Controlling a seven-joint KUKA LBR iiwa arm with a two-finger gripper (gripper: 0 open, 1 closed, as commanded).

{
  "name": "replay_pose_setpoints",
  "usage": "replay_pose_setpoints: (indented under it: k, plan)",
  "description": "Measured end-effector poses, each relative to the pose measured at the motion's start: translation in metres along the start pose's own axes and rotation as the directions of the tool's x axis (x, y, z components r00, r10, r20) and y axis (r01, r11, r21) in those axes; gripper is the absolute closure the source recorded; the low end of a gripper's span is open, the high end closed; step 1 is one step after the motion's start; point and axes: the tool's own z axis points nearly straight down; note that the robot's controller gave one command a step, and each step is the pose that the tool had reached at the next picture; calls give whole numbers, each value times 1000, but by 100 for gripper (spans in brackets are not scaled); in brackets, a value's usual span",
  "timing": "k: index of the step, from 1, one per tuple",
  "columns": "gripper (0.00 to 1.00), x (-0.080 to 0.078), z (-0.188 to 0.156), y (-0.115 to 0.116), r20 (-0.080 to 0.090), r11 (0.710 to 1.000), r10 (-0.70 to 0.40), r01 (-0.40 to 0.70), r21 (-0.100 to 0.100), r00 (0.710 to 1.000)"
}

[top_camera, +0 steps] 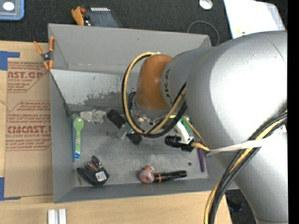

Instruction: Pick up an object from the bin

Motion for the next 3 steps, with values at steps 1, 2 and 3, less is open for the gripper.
replay_pose_setpoints:
  k: [1, 2, 3]
  plan:
    - [100, 0, 0, 0, 0, 1000, 0, 0, 0, 1000]
    - [100, 1, -8, -1, -3, 1000, 0, 0, 4, 1000]
    - [100, 1, -40, -2, -4, 1000, -1, 1, 7, 1000]
